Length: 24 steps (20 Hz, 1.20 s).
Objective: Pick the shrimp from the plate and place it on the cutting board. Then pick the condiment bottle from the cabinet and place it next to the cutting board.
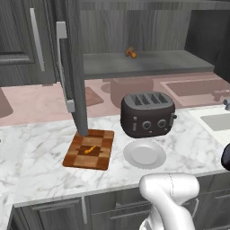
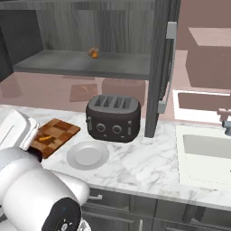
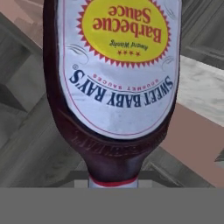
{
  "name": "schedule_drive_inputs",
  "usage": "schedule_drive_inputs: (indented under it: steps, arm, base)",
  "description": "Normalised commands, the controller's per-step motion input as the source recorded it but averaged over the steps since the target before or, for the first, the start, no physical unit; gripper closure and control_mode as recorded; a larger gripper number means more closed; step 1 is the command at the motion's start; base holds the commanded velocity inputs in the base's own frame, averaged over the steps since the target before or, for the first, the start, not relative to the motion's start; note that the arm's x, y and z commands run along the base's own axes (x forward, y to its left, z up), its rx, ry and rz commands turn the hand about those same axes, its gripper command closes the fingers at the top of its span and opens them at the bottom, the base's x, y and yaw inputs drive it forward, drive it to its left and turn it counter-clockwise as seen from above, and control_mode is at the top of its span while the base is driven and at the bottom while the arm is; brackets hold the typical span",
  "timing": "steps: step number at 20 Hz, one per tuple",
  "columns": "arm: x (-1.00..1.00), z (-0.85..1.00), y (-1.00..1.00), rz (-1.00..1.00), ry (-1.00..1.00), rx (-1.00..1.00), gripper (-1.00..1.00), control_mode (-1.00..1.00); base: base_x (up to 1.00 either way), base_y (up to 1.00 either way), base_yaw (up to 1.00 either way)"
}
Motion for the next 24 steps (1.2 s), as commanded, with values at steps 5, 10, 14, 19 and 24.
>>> schedule_drive_inputs:
  steps: [5, 10, 14, 19, 24]
  arm:
    - [-0.43, -0.35, 0.00, 0.00, 0.22, 0.09, 1.00, -1.00]
    - [-0.06, -0.59, 0.00, 0.00, 0.20, 0.09, 1.00, -1.00]
    - [0.02, -0.70, 0.00, 0.00, 0.19, 0.12, 1.00, -1.00]
    - [0.20, -0.60, 0.00, 0.00, 0.17, 0.10, 1.00, -1.00]
    - [0.21, -0.50, 0.00, 0.00, 0.14, 0.08, 1.00, -1.00]
  base:
    - [0.00, 0.00, 0.00]
    - [0.00, 0.00, 0.00]
    - [0.00, 0.00, 0.00]
    - [0.00, 0.00, 0.00]
    - [0.00, 0.00, 0.00]
